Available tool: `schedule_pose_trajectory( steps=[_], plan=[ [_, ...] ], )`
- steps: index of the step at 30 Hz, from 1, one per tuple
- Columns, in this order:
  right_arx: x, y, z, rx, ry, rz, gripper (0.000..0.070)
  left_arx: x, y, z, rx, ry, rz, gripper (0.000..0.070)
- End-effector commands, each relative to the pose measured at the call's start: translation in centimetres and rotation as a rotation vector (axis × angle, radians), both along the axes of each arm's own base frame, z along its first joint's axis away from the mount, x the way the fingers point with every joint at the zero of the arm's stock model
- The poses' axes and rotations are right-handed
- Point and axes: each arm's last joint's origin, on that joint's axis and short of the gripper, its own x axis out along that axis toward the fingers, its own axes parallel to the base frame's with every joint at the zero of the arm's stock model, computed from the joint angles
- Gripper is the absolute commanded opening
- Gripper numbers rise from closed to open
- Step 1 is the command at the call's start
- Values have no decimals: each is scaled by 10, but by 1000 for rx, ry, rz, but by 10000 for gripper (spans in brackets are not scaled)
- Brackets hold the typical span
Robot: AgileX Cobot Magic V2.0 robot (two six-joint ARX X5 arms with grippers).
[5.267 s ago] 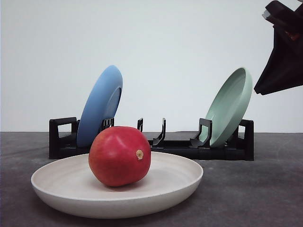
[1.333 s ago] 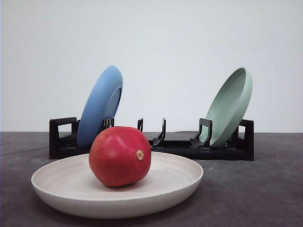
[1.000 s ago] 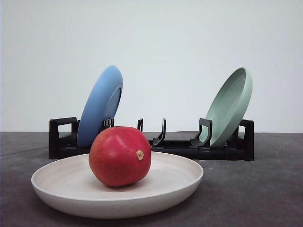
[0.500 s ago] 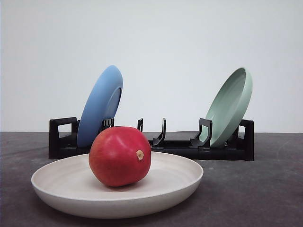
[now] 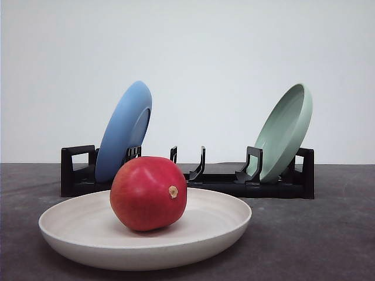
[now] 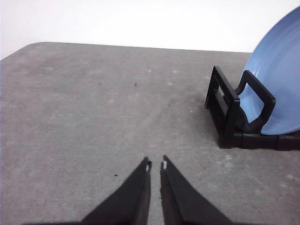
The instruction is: Place pomegranate in white plate
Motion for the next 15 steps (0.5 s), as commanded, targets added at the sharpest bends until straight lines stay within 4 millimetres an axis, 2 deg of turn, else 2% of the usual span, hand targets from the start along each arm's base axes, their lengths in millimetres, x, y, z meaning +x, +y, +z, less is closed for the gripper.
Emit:
schedule_pose_trajectory(
  steps=[1,15],
  plan=[
    [0,0,0,0,-8,-1,45,1,0,-2,15,-6,2,17],
    [0,0,0,0,-8,-1,45,1,0,-2,15,-6,2,17]
  ],
)
